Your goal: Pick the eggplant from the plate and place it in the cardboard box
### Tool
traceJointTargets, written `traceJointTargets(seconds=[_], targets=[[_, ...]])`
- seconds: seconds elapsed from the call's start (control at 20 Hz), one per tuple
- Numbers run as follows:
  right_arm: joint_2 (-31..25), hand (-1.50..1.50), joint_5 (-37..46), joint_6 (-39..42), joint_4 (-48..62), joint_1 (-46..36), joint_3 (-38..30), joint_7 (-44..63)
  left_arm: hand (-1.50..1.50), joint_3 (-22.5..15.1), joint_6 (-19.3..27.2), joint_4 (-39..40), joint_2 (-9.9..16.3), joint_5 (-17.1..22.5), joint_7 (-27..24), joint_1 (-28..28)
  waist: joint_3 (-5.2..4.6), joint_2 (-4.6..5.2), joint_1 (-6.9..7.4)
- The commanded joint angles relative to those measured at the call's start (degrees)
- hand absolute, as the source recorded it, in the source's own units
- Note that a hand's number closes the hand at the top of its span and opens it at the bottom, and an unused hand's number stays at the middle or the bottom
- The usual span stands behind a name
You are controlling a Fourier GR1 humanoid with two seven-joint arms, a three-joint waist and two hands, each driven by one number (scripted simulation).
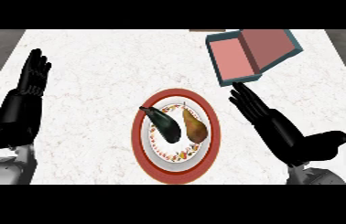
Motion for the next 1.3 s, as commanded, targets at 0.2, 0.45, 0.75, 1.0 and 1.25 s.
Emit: traceJointTargets(seconds=[0.2,0.45,0.75,1.0,1.25], targets=[[5.6,1.5,-4.4,-6.0,26.8,-16.3,-11.4,3.9,0.0,-1.5,-1.2,2.2,-7.0,7.0,6.3,-1.4,0.58,-0.71,3.2],[3.6,-1.5,13.3,-9.4,41.0,-19.3,-3.8,-2.3,0.0,-2.3,-3.2,4.4,-9.7,11.2,8.6,-0.3,0.61,-0.75,3.88],[2.4,-1.5,18.0,1.4,53.6,-29.1,-2.8,-19.5,0.0,-1.2,-3.4,3.0,-9.0,11.4,10.0,0.5,0.6,-1.56,2.52],[-3.0,-1.5,22.2,15.7,55.1,-39.7,3.9,-11.0,0.0,-0.9,-2.7,3.0,-8.7,10.8,10.9,-0.7,0.47,-1.6,3.16],[-3.0,-1.5,21.6,31.1,59.9,-46.6,6.2,-7.1,0.0,-3.1,-1.2,2.3,-11.1,9.0,10.3,0.6,0.49,-1.79,2.12]])
